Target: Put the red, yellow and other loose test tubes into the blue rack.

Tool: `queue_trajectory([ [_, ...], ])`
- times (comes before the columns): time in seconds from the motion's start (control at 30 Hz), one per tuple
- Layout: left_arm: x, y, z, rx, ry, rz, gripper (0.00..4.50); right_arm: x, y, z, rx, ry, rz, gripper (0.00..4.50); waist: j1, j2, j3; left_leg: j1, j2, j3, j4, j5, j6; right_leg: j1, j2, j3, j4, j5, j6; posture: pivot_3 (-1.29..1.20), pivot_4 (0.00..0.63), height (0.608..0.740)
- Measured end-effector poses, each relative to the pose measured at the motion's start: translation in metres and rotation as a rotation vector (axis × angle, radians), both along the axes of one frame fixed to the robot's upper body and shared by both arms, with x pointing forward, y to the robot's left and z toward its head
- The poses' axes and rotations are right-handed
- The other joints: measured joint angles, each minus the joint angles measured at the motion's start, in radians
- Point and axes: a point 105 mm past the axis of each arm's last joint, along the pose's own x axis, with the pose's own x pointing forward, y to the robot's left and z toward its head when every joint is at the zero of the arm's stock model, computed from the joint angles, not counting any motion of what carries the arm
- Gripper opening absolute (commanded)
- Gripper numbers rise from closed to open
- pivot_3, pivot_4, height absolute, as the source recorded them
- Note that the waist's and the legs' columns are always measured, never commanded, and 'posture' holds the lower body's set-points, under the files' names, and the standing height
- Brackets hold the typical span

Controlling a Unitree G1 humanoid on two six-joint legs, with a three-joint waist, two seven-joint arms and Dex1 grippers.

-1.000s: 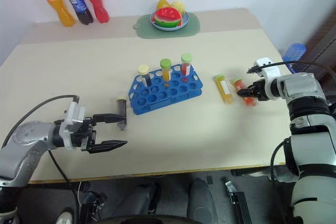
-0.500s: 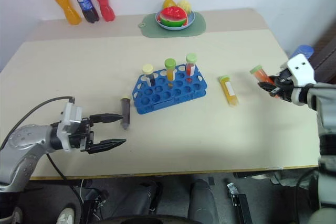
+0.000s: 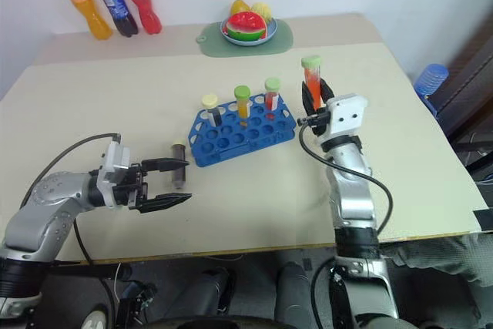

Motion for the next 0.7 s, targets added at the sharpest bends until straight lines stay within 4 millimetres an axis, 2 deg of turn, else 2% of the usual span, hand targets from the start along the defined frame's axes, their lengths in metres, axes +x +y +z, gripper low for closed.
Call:
queue_trajectory([
  [0.13, -0.001, 0.000, -0.001, -0.001, 0.004, 0.014, 3.83, 0.004, 0.013, -0.019, 0.041, 0.028, 0.030, 0.79, -0.010, 0.000, 0.000, 0.000, 0.002, 0.000, -0.001, 0.000, 0.000, -0.001, 0.001, 0.000, 0.000, 0.000, 0.000, 0.00, 0.150, 0.740],
  [0.4, -0.006, 0.007, -0.003, -0.013, 0.010, 0.068, 3.83, -0.005, 0.042, -0.037, 0.071, 0.044, 0.127, 0.79, -0.012, 0.000, 0.000, 0.001, 0.006, 0.001, -0.001, -0.001, -0.001, -0.002, 0.006, 0.002, 0.000, 0.001, -0.002, 0.00, 0.150, 0.740],
  [0.7, -0.009, 0.009, -0.005, -0.030, 0.031, 0.091, 3.83, -0.013, 0.053, -0.017, 0.096, -0.002, 0.209, 0.79, -0.008, 0.000, 0.000, 0.001, 0.009, 0.002, -0.001, -0.001, -0.003, -0.002, 0.010, 0.005, 0.000, 0.002, -0.004, 0.00, 0.150, 0.740],
])
